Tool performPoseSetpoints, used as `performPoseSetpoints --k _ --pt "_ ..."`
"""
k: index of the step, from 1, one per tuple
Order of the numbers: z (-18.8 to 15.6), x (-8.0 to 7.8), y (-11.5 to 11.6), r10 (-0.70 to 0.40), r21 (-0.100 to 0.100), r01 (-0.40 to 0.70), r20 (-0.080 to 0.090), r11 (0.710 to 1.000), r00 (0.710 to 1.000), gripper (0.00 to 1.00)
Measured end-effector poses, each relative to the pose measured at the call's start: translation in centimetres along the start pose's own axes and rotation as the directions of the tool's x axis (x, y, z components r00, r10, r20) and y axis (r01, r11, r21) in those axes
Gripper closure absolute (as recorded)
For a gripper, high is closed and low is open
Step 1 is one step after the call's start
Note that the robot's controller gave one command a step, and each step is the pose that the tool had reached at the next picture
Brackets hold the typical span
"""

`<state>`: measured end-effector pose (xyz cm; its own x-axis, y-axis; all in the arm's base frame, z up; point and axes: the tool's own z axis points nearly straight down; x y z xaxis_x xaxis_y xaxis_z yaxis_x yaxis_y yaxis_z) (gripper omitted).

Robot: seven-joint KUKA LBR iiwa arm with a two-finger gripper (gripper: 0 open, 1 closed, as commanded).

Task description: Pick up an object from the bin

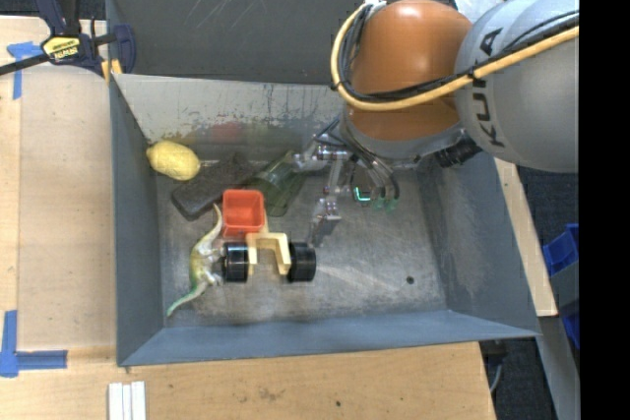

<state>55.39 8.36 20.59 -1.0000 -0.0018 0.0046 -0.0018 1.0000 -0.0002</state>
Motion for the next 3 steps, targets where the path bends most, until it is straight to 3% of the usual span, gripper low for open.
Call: performPoseSetpoints --k 1,2,3 --pt "-0.4 -0.2 0.0 0.001 -0.001 -0.001 0.008 1.0 1.0 0.0" --pt "3.2 2.9 0.1 -0.043 0.0 0.043 0.012 0.999 0.999 0.0" --pt "6.4 4.5 1.4 -0.264 0.002 0.264 0.005 0.965 0.965 0.0"
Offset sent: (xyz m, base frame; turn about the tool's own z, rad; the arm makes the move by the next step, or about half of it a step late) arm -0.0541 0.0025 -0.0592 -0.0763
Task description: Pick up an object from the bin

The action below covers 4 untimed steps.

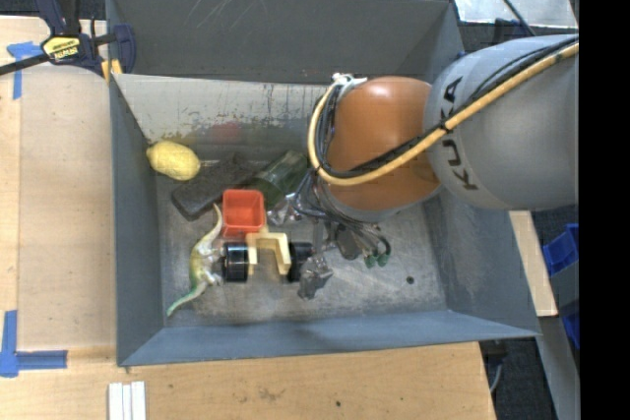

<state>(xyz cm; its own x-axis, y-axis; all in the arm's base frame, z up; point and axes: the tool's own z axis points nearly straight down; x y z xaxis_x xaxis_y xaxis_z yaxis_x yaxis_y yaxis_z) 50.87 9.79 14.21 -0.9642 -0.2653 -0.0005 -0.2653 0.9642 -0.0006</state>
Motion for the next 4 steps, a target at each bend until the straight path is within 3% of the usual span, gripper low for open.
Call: performPoseSetpoints --k 1,2,3,4 --pt "4.9 0.6 0.2 -0.323 0.005 0.323 0.016 0.946 0.946 0.0" --pt "4.7 0.2 0.1 -0.348 0.01 0.348 0.023 0.937 0.937 0.0" --pt "4.5 -0.8 -0.1 -0.473 0.008 0.473 0.009 0.881 0.881 0.0" --pt "4.9 -2.6 0.3 -0.631 0.014 0.63 0.009 0.776 0.776 0.0"
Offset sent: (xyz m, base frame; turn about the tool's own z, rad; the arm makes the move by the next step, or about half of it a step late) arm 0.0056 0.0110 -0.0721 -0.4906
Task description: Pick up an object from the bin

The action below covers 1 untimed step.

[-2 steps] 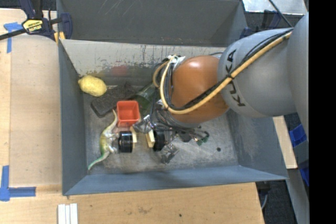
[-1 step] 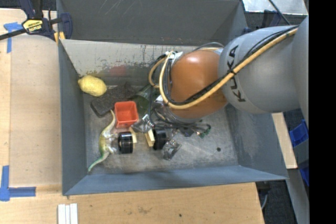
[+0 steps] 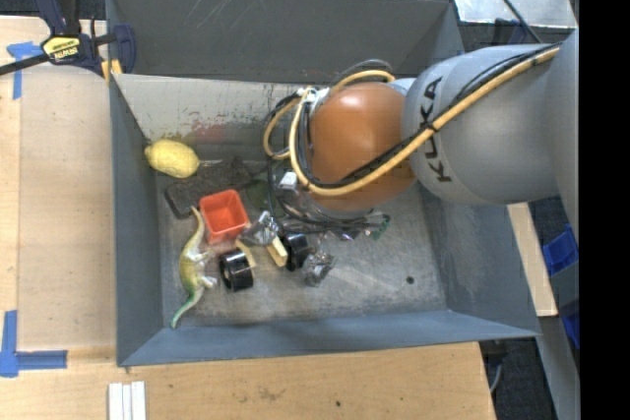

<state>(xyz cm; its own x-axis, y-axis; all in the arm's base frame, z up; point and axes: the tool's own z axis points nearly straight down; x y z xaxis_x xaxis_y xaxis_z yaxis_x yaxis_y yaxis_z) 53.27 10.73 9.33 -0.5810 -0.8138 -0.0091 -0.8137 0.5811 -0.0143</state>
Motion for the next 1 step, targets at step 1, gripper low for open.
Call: performPoseSetpoints --k 1 --pt "0.22 -0.53 -0.31 0.124 -0.004 -0.124 0.008 0.992 0.992 0.0"
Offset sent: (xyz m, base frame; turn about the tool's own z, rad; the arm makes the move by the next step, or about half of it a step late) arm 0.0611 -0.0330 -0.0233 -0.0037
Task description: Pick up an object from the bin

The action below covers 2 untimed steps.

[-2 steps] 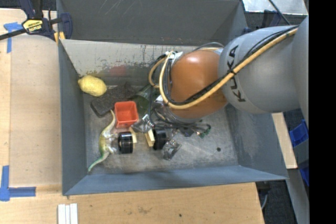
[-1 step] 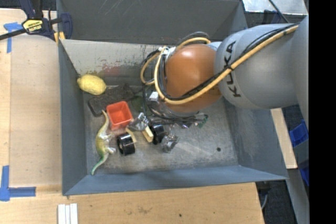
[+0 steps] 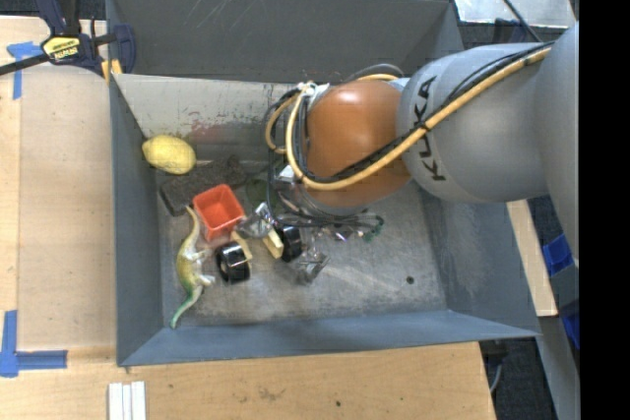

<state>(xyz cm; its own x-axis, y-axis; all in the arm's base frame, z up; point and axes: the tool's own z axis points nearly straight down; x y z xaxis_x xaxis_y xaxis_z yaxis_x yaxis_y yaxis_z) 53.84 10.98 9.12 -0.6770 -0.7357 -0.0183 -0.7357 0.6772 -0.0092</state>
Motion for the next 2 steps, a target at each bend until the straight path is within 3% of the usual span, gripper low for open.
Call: performPoseSetpoints --k 1,2 --pt "0.4 -2.36 -4.6 -0.125 -0.01 0.125 0.015 0.992 0.992 0.0" --pt "0.47 -1.65 -4.28 -0.108 0.006 0.108 0.015 0.994 0.994 1.0"
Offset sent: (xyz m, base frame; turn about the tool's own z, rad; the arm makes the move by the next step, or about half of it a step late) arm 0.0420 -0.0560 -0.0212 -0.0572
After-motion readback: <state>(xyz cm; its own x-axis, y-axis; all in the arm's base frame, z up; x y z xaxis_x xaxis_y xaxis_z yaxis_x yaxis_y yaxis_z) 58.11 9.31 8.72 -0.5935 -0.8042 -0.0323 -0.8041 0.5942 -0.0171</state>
